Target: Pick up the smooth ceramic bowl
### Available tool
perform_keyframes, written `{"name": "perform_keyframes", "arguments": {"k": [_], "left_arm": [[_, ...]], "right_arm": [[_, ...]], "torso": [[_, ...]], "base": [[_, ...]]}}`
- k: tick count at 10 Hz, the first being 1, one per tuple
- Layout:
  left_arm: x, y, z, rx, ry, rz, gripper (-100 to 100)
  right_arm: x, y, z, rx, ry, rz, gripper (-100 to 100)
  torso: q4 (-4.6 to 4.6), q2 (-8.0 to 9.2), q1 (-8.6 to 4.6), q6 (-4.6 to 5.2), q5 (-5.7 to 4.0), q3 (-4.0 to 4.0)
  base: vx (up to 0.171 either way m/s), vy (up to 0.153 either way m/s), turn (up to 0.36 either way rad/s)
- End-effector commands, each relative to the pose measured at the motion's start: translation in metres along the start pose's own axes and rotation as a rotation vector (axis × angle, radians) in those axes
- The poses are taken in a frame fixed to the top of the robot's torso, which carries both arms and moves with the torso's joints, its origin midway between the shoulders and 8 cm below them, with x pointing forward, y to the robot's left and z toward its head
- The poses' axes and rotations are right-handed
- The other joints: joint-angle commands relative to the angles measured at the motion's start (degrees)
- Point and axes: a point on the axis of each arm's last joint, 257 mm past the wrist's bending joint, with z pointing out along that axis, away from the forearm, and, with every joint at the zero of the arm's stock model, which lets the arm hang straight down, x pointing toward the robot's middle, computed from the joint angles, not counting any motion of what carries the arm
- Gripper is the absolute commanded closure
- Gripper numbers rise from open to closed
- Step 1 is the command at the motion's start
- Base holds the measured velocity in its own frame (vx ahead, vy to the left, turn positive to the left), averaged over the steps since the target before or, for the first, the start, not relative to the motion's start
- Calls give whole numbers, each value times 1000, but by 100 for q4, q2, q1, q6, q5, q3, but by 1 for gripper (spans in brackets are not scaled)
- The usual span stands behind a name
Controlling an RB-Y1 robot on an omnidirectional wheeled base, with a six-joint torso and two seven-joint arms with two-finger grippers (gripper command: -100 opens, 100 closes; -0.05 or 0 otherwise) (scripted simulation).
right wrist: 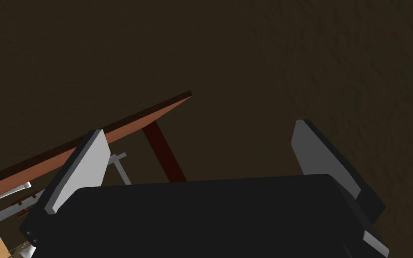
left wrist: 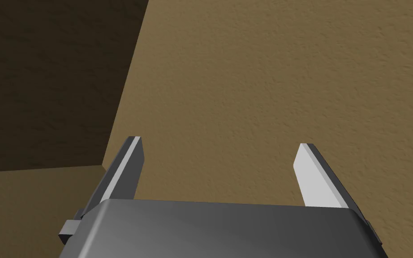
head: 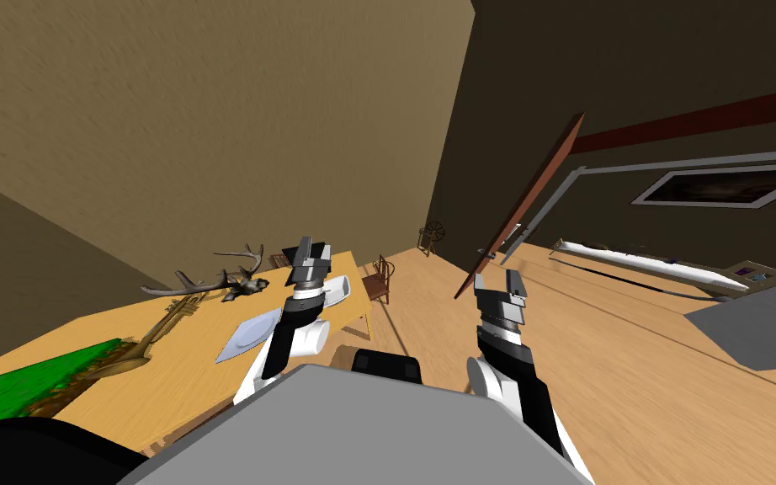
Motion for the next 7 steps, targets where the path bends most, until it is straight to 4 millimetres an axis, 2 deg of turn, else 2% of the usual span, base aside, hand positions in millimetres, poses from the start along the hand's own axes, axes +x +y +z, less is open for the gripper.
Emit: {"name": "perform_keyframes", "arguments": {"k": [1,4,7], "left_arm": [[3,7,-3,-22,41,17,-100],[1,32,-14,-108,109,59,-100],[-16,70,-35,-243,140,103,-100]], "right_arm": [[0,0,0,0,0,0,0],[0,0,0,0,0,0,0],[0,0,0,0,0,0,0]], "torso": [[0,0,0,0,0,0],[-1,-3,-7,1,-1,-2],[-2,-6,-15,0,-3,-4]], "base": [[4,-9,-30],[10,-25,-57],[20,-46,-84]]}}
